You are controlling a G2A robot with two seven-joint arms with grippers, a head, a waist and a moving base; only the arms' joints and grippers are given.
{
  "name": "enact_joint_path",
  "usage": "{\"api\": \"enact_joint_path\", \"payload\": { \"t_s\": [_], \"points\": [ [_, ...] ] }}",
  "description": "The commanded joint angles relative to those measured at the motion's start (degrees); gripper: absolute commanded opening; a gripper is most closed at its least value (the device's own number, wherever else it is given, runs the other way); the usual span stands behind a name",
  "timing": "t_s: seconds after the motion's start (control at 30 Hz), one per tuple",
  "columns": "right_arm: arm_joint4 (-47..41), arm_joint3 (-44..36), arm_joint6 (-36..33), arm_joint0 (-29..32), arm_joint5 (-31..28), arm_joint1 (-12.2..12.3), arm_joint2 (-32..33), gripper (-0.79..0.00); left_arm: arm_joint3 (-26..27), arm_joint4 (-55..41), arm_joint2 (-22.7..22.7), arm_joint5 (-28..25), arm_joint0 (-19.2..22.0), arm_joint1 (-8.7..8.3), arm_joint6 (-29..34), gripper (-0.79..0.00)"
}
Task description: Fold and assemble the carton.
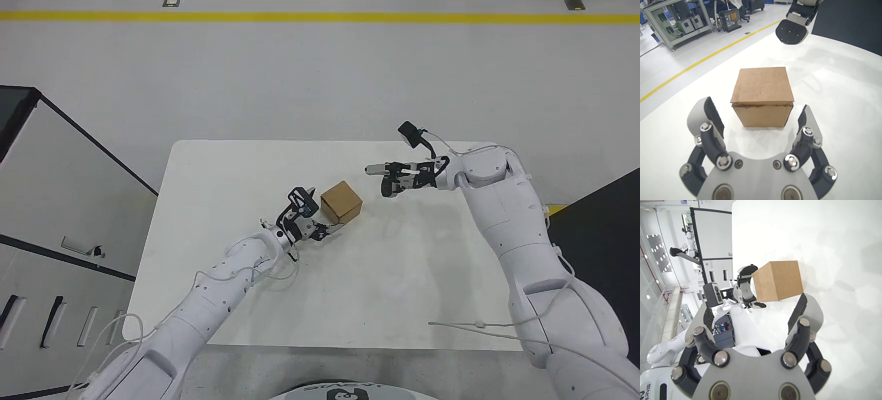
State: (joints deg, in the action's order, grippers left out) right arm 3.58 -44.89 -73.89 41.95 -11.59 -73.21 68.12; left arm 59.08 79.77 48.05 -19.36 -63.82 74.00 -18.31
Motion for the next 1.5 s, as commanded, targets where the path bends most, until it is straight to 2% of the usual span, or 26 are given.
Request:
{"api": "enact_joint_path", "payload": {
  "t_s": [0.0,0.3,1.03,1.1,1.13,1.17,1.23,1.27,1.47],
  "points": [
    [0.00,0.00,0.00,0.00,0.00,0.00,0.00,0.000,0.41,-0.36,0.25,0.07,-0.24,0.01,0.27,0.000],
    [0.00,0.00,0.00,0.00,0.00,0.00,0.00,0.000,-1.41,-4.02,0.06,-4.64,0.66,0.71,0.15,0.000],
    [0.00,0.00,0.00,0.00,0.00,0.00,0.00,0.000,-8.92,-6.55,-1.58,-6.28,4.08,3.04,-2.29,0.000],
    [0.00,0.00,0.00,0.00,0.00,0.00,0.00,0.000,-9.48,-6.66,-1.76,-6.33,4.29,3.25,-2.50,-0.080],
    [0.00,0.00,0.00,0.00,0.00,0.00,0.00,0.000,-9.75,-6.70,-1.83,-6.38,4.41,3.35,-2.61,-0.160],
    [0.00,0.00,0.00,0.00,0.00,0.00,0.00,0.000,-10.03,-6.69,-1.90,-6.39,4.51,3.44,-2.74,-0.332],
    [0.00,0.00,0.00,0.00,0.00,0.00,0.00,0.000,-10.54,-6.78,-1.99,-6.54,4.68,3.61,-2.99,-0.585],
    [0.00,0.00,0.00,0.00,0.00,0.00,0.00,0.000,-10.83,-6.79,-1.98,-6.52,4.74,3.66,-3.09,-0.776],
    [0.00,0.00,0.00,0.00,0.00,0.00,0.00,0.000,-10.71,-5.71,-1.27,-6.95,4.64,3.39,-3.87,-0.785]
  ]
}}
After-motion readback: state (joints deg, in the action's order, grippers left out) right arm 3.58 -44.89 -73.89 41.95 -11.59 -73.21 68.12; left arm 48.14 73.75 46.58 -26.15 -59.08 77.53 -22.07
